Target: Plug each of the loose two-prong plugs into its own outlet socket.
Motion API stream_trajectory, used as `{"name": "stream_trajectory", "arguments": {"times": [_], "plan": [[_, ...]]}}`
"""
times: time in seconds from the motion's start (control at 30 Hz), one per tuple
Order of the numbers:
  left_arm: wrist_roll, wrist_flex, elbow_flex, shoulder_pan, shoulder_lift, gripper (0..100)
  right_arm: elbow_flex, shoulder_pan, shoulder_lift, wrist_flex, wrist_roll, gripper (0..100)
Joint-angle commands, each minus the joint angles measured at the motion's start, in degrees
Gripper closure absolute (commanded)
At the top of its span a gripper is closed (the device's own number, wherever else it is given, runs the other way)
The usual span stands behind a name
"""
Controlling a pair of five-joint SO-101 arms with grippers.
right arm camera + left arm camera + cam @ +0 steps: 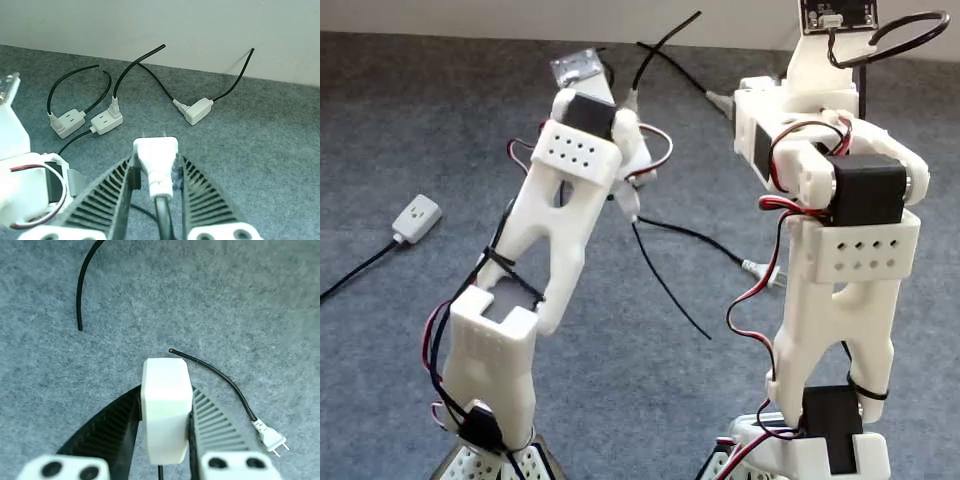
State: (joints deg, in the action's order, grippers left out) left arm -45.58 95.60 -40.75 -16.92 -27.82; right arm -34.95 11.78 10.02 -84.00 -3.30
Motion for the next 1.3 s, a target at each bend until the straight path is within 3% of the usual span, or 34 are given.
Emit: {"name": "stream_trajectory", "arguments": {"times": [0.0, 0.37, 0.6, 0.77, 0.9, 1.07, 1.27], "plan": [[0.53, 0.26, -0.66, -2.24, -2.15, 88, -2.24, -0.66, 0.4, -0.22, -0.79, 93.0], [0.18, 0.09, -0.84, -0.4, -12.88, 88, -2.24, -0.66, 0.4, -0.22, -0.79, 92.9], [0.44, -0.97, -6.29, -4.18, -16.66, 74, -2.24, -0.66, 0.4, -0.22, -0.79, 92.9], [0.53, -0.88, -10.07, -3.65, -17.1, 74, -2.24, -0.66, 0.4, -0.22, -0.79, 92.9], [0.53, -0.79, -20.18, -0.57, -17.1, 74, -2.24, -0.66, 0.4, -0.22, -0.79, 92.9], [0.53, 0.7, -30.29, -1.8, -17.54, 74, -2.24, -1.27, 0.4, -0.22, -1.14, 92.9], [0.53, 0.26, -25.98, -4.62, -24.13, 74, -2.24, -3.03, 0.31, 0.22, -2.73, 92.9]]}}
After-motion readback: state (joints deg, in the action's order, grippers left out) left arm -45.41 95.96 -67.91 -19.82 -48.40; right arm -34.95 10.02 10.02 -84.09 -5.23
